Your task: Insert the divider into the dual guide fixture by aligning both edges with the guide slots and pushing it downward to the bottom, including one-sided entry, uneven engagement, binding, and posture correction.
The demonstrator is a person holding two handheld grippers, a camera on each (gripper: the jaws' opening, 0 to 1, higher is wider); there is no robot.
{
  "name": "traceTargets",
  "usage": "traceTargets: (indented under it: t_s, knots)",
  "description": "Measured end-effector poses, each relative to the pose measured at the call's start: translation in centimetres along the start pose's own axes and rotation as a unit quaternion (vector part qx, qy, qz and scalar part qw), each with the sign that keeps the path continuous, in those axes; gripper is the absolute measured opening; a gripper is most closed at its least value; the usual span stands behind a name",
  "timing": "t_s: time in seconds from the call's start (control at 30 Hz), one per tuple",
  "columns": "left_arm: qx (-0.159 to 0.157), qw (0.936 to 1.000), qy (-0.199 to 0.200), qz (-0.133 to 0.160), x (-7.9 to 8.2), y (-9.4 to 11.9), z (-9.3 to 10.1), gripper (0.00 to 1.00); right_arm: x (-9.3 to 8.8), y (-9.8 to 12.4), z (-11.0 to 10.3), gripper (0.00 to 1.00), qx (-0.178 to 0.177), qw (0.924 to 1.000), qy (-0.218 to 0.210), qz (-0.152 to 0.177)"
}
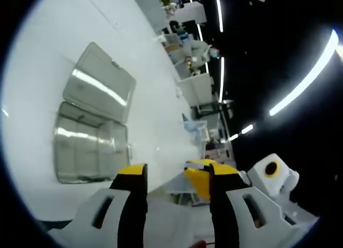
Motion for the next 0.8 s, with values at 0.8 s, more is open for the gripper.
traceTargets:
  t_s: [0.8]
  knots:
    - [0.006, 0.9958, -0.09, -0.013, 1.3, 2.9, -0.9, 0.54, -0.1, -0.9, -1.0, 0.0, -0.001, 0.9998, -0.01, -0.018]
Point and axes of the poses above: the point that each gripper's makers call its tool centre point, and the gripper's own axes: y roughly backward along the fingers, z roughly to its right, x roughly out of its top, the point moved 5 cm from there along y, roughly backward along the fingers, and after that the axes turned 12 degrees about z, right-handed, at the moved point
